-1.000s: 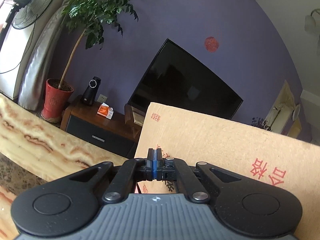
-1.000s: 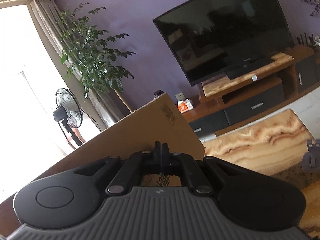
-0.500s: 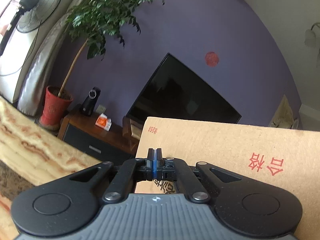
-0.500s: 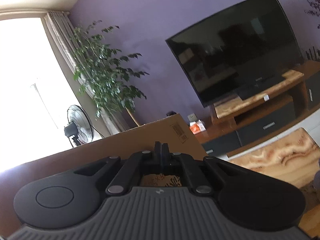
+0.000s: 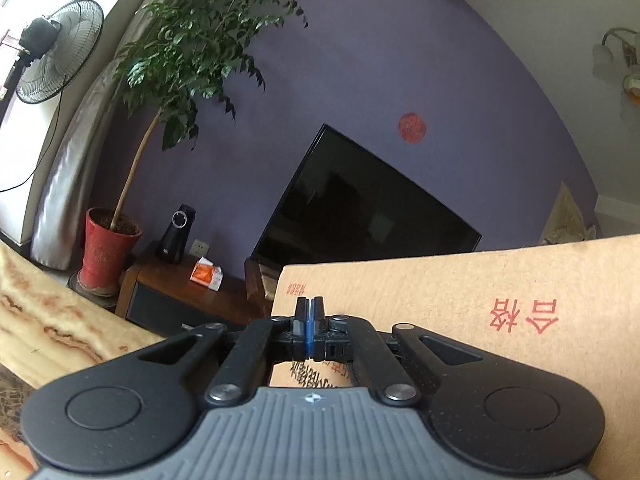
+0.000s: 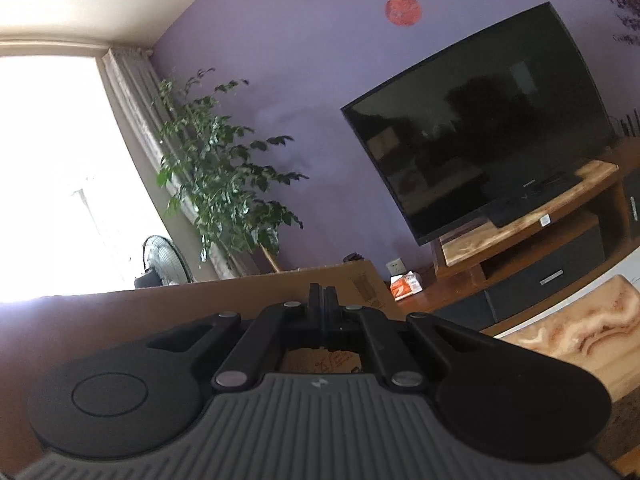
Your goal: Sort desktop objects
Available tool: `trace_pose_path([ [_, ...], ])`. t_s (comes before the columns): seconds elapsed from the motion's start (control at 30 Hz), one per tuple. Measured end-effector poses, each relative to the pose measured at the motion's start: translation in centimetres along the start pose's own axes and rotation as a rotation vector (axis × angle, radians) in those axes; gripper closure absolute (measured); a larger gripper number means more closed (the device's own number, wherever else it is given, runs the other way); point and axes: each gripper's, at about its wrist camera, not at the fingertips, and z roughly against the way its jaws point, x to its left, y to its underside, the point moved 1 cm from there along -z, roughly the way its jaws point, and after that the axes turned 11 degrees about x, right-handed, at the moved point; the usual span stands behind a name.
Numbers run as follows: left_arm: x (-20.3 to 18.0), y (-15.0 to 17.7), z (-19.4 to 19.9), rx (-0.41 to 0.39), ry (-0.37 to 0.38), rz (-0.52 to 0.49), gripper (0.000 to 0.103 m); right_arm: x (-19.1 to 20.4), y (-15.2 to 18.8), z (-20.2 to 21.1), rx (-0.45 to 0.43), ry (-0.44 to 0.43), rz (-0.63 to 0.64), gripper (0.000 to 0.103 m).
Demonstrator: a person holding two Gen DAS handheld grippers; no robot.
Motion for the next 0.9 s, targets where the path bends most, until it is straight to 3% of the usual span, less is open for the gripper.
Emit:
trace_pose_path([
  [0.1, 0.1, -0.8, 0.2, -0.021, 0.026, 0.033, 0.103, 0.8, -0.7, 0.3, -0.032, -0.018, 0.017, 0.099],
  [0.37, -0.3, -2.3, 0.7, -0.084, 0.016, -0.033, 0.103, 1.2, -1.2, -0.6, -0.093, -0.035, 0.050, 0.099],
  [0.63, 0.7, -4.1, 0.4, -0.125, 0.026, -0.004, 0.103, 2.8, -2.8, -2.5, -0.139, -0.050, 0.086, 0.099],
  [0.73, 0.6, -3.5, 0.7, -0.104, 0.011, -0.061, 0.103, 2.2, -2.7, -2.7, -0.080, -0.050, 0.063, 0.099],
  [0.8, 0.5, -2.7, 1.0, -0.079, 0.000, -0.100, 0.103, 1.6, -2.3, -2.6, 0.007, -0.025, 0.040, 0.099],
  [0.9, 2.0, 0.5, 0.3, 0.046, -0.023, -0.034, 0.103, 0.8, -1.3, -2.7, 0.130, 0.023, 0.003, 0.099],
])
